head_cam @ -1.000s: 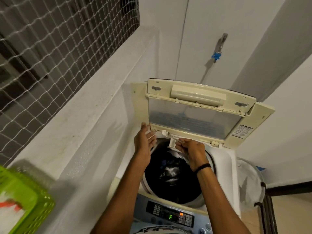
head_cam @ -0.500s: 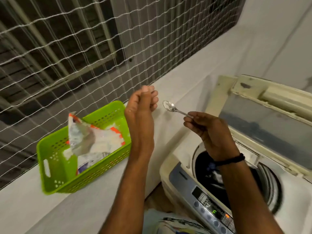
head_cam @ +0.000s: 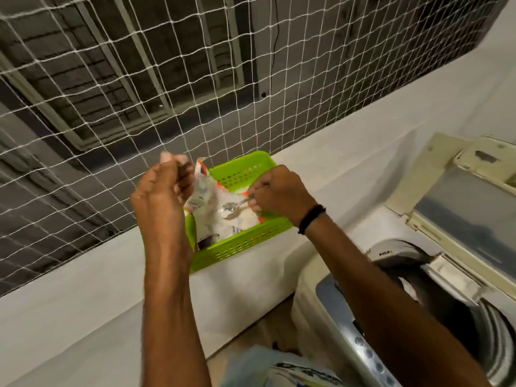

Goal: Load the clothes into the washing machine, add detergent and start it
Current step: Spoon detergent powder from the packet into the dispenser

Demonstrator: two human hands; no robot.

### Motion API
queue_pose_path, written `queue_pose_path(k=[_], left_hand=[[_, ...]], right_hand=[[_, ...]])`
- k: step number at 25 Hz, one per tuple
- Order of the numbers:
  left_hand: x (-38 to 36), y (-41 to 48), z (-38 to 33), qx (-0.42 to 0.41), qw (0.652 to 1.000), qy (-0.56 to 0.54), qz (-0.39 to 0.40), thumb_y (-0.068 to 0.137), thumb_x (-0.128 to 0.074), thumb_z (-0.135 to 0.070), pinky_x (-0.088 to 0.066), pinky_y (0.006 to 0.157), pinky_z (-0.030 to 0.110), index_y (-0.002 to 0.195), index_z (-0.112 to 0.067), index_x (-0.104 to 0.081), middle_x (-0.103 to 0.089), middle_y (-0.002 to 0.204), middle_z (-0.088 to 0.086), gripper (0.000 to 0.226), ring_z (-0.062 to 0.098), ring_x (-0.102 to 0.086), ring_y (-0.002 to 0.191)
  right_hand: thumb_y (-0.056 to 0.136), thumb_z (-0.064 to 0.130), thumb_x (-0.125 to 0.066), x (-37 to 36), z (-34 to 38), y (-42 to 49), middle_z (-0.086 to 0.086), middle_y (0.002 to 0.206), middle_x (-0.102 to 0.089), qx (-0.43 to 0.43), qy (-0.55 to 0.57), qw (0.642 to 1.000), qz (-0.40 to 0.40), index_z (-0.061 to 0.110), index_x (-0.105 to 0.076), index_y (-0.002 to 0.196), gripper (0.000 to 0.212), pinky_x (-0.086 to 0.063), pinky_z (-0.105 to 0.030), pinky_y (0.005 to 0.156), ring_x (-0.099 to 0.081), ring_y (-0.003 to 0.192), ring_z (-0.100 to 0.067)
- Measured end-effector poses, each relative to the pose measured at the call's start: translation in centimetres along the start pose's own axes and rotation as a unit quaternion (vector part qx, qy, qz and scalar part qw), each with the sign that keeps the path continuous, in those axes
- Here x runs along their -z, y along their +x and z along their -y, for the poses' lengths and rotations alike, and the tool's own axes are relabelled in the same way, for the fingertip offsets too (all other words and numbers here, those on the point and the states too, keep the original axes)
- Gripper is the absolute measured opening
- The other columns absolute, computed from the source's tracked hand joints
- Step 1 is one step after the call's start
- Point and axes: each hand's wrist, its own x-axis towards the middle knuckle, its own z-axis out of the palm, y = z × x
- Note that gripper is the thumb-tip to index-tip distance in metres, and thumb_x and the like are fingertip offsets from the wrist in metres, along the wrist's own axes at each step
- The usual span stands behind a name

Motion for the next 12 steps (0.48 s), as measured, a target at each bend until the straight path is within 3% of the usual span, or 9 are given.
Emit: queue_pose_path(k=[3, 6, 9, 12], left_hand=[[0.4, 0.3, 0.4, -0.001, 1.0, 0.022, 0.014, 0.095, -0.057, -0.039, -0.043, 0.065, 0.02, 0.088, -0.019, -0.072, -0.062, 0.07, -0.009, 0.026, 0.004, -0.054, 0.065], [0.4, 0.5, 0.6, -0.001, 0.999, 0.043, 0.025, 0.091, -0.058, -0.045, -0.043, 0.067, 0.021, 0.089, -0.02, -0.074, -0.062, 0.071, -0.008, 0.03, 0.004, -0.054, 0.068], [-0.3, 0.4, 0.6, -0.008, 0.999, 0.042, 0.032, 0.096, -0.058, -0.041, -0.044, 0.068, 0.021, 0.089, -0.022, -0.074, -0.068, 0.085, -0.001, 0.026, 0.007, -0.058, 0.074], [-1.4, 0.3, 0.5, -0.01, 0.998, 0.04, 0.052, 0.095, -0.058, -0.041, -0.046, 0.07, 0.022, 0.09, -0.024, -0.074, -0.071, 0.088, -0.004, 0.024, 0.01, -0.061, 0.082]], right_hand=[[0.088, 0.012, -0.054, -0.8, 0.6, 1.2, -0.015, 0.089, -0.073, -0.017, -0.024, 0.999, 0.045, -0.004, -0.069, 0.1, 0.025, -0.061, -0.04, 0.076, -0.071, 0.078, -0.029], [0.088, 0.01, -0.056, -0.6, 0.8, 1.2, -0.017, 0.089, -0.072, -0.036, -0.047, 0.996, 0.065, -0.004, -0.068, 0.105, 0.025, -0.061, -0.032, 0.068, -0.068, 0.068, -0.024], [0.09, 0.013, -0.054, 0.1, 1.2, 0.7, -0.014, 0.096, -0.073, -0.007, -0.125, 0.991, 0.053, 0.002, -0.07, 0.105, 0.024, -0.06, -0.031, 0.071, -0.072, 0.084, -0.026], [0.09, 0.012, -0.057, 1.6, 1.2, -0.3, -0.013, 0.106, -0.071, 0.041, -0.188, 0.981, 0.041, 0.007, -0.072, 0.104, 0.022, -0.055, -0.039, 0.088, -0.068, 0.1, -0.03]])
